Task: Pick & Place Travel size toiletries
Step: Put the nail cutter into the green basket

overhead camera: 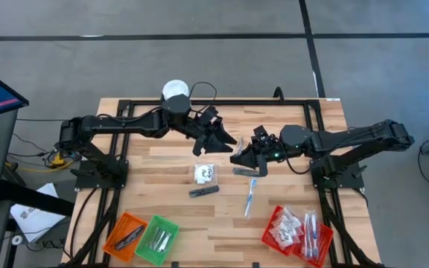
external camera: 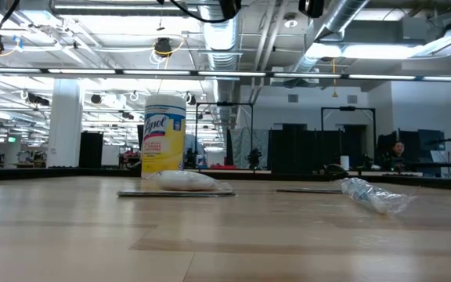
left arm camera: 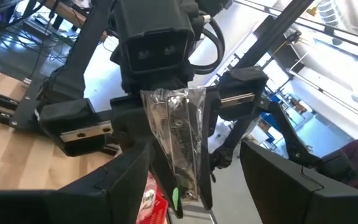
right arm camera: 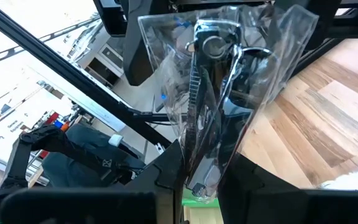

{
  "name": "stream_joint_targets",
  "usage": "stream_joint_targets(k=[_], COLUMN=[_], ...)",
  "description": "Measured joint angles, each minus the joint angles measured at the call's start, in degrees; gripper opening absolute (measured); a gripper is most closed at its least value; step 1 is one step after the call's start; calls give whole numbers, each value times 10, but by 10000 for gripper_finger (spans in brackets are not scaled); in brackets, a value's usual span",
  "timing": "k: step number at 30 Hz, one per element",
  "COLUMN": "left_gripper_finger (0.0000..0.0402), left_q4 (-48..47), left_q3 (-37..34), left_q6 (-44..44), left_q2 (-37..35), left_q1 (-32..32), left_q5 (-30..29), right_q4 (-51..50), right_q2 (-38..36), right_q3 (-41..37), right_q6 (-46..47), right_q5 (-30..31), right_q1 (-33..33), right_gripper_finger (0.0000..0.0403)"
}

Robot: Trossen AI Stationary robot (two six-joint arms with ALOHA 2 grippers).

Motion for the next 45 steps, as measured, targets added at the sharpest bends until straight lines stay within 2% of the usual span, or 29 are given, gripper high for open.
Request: stream_joint_targets(k=[14,20,45], left_gripper_finger=[246,246,246], left_q4=[0,1,11], left_q3=[0,0,0], left_q6=[4,17,29], left_q2=[0,3,25], left_q1=[1,2,0], left_q5=[-1,-31,-24], right_q4=[-1,-3,-33], right_q2=[0,0,0], right_q3=[0,0,0], right_q6=[2,2,2], right_q5=[-2,-2,-2], right_q1=[-2,-2,-16], right_gripper_finger=[61,61,61])
